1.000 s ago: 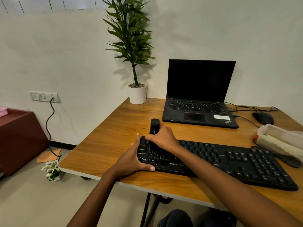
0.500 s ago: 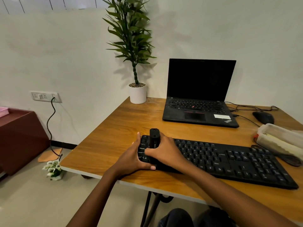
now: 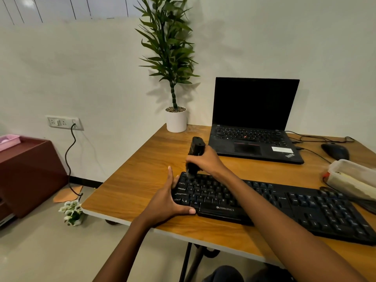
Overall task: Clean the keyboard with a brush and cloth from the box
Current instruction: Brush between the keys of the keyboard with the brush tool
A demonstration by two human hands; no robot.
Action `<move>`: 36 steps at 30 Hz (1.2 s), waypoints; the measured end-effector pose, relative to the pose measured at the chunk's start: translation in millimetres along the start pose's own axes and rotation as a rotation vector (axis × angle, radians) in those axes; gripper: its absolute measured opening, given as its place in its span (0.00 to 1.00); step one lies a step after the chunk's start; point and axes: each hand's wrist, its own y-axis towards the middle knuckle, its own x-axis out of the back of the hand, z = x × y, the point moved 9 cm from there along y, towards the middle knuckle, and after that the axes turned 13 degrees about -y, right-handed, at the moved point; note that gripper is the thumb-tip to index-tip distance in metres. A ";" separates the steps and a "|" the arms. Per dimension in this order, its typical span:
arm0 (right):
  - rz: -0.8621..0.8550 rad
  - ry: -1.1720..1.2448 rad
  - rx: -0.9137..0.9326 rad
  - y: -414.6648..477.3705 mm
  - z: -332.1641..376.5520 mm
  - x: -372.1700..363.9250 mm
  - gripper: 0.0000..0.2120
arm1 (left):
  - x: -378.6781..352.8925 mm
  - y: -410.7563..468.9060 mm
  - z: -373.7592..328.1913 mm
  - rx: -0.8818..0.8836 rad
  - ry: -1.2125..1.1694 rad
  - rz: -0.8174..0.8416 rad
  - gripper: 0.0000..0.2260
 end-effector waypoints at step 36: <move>0.238 -0.113 0.137 3.0 1.4 -19.5 0.09 | 2.3 -4.3 -4.5 0.030 -0.047 -0.021 0.67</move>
